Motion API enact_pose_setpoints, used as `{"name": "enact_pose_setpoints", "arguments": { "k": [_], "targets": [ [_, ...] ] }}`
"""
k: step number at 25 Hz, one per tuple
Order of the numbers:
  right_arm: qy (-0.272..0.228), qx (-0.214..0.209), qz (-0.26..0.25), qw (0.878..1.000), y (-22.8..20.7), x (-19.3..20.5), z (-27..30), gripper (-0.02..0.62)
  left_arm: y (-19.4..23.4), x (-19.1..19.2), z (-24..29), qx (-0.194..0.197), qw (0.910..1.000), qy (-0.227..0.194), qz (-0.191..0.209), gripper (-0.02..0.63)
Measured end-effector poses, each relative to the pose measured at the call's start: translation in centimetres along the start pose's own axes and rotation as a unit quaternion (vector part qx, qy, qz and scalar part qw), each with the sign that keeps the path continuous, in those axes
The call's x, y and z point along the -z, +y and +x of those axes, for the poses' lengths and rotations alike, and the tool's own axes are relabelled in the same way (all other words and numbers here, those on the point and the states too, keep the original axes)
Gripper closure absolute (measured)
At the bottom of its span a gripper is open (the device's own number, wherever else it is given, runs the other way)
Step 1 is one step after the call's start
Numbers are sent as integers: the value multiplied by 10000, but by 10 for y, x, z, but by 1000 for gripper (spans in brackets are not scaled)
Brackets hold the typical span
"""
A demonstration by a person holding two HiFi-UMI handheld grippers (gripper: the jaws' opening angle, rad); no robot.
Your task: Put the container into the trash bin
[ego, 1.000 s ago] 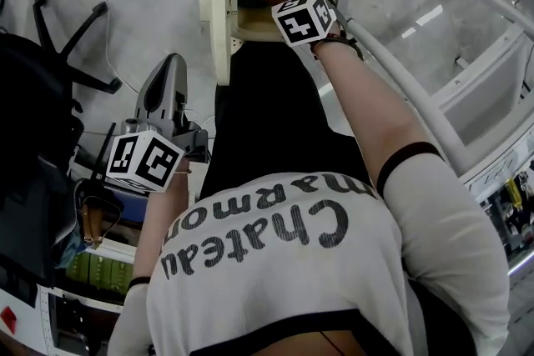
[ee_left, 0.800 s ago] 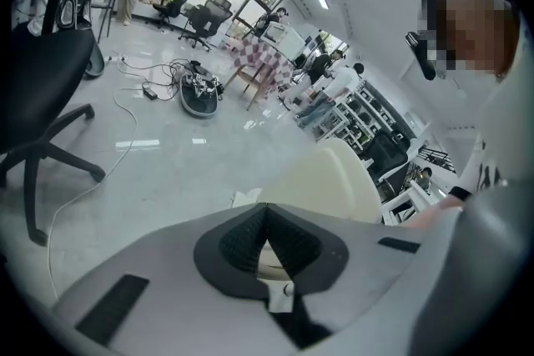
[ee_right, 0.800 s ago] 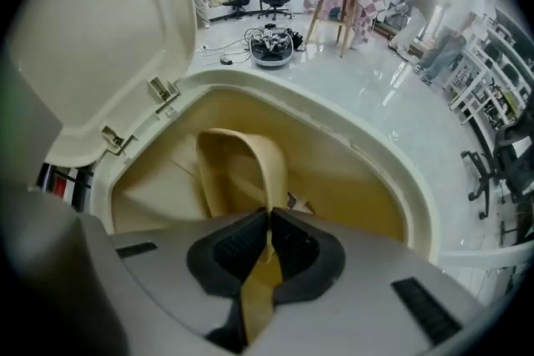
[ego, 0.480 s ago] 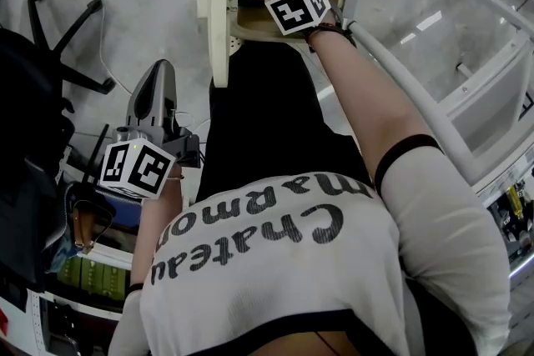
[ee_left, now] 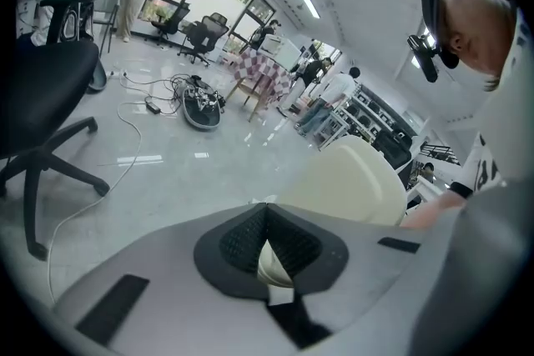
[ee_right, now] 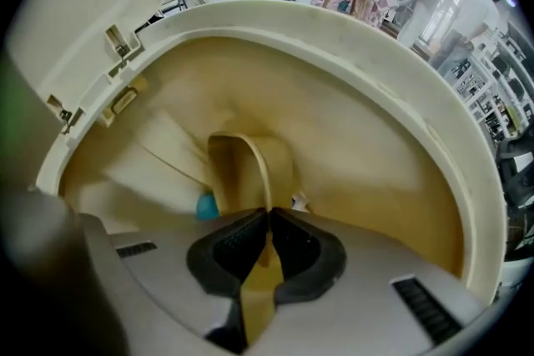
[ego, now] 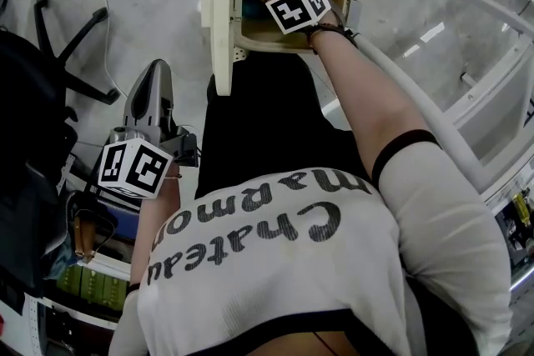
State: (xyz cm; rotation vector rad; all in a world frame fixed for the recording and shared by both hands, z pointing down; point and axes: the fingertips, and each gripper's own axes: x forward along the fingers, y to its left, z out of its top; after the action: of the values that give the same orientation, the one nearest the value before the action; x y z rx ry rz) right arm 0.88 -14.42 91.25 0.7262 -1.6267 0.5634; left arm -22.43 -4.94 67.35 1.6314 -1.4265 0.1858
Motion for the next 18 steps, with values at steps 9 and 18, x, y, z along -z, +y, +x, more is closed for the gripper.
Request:
{"name": "enact_pose_setpoints", "arguments": {
  "k": [9, 18],
  "targets": [
    [-52, -35, 12, 10000, 5, 1, -25, 560, -20, -12, -15, 112, 9999, -55, -97, 584],
    [27, -57, 568, 9984, 4, 7, -104, 560, -54, -50, -63, 82, 9996, -130, -239, 584]
  ]
}}
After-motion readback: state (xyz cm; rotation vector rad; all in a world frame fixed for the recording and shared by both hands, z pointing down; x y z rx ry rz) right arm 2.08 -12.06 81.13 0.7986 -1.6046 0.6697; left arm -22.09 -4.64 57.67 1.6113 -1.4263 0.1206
